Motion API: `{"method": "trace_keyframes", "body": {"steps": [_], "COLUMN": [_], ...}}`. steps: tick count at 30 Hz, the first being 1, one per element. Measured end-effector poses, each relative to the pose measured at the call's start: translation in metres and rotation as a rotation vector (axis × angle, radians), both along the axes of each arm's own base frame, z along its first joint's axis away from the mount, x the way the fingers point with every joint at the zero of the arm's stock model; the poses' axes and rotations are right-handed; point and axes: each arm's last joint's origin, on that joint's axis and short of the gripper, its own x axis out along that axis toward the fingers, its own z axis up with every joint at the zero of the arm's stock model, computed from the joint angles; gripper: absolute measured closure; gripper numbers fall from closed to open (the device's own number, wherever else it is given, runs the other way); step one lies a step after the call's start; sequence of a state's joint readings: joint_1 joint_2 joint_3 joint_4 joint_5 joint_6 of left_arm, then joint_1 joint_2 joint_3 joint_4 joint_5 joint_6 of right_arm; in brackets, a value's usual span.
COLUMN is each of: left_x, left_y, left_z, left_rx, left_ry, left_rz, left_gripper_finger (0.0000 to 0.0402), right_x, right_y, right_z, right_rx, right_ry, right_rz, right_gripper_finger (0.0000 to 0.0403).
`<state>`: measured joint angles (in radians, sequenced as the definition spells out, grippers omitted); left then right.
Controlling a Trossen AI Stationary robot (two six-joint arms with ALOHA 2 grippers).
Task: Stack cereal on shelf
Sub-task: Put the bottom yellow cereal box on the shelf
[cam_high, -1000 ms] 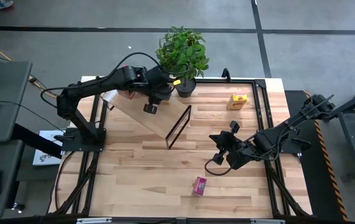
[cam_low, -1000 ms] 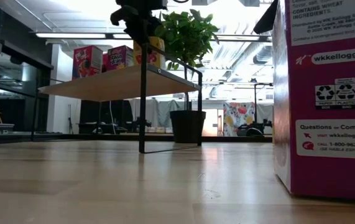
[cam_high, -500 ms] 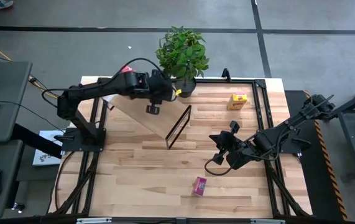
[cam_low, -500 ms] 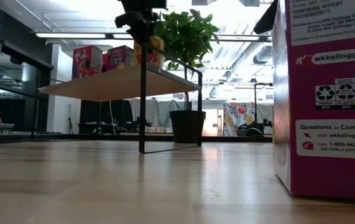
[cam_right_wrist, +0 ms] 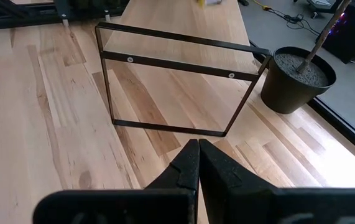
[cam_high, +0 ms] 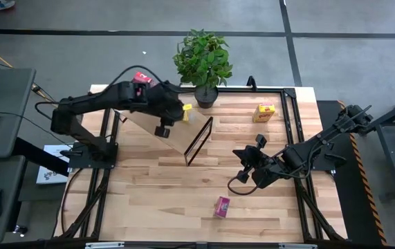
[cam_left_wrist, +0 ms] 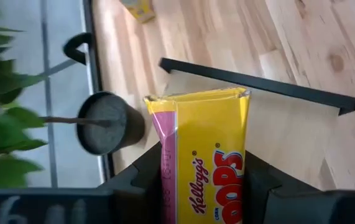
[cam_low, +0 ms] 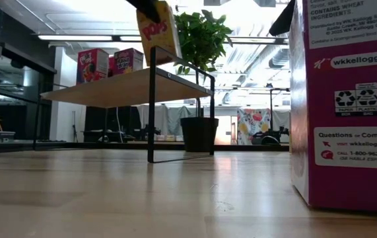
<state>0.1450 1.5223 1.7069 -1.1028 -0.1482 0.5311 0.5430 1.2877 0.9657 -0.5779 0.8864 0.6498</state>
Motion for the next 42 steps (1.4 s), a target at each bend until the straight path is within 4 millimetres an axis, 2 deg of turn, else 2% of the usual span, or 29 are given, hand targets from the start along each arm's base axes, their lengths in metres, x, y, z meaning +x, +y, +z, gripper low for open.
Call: {"method": "trace_keyframes", "body": {"steps": [5,13,25,35,42], "left_x": [-0.007,-0.005,-0.006,0.01,0.01], "left_y": [0.012,0.037,0.042,0.055,0.06], "left_z": [0.007,0.0,-0.001,-0.021,-0.025], "left_rx": [-0.003,-0.115,-0.108,-0.098,-0.105], "left_ry": [-0.048,-0.045,-0.038,0.039,0.067], "left_rz": [0.061,0.067,0.053,0.058,0.068], "left_gripper_finger": [0.0277,0.0277,0.0277,0.0277,0.0277], "right_x": [0.0,0.0,0.0,0.001,0.001], "right_y": [0.0,0.0,0.0,0.001,0.001], "right_z": [0.0,0.0,0.0,0.0,0.0], "right_rx": [0.005,0.006,0.004,0.008,0.008], "right_ry": [-0.006,-0.007,-0.007,-0.011,-0.011], "right_rz": [-0.002,-0.002,-0.002,-0.003,-0.003], "right_gripper_finger": [0.0402,0.0402,0.0402,0.0402,0.0402]}}
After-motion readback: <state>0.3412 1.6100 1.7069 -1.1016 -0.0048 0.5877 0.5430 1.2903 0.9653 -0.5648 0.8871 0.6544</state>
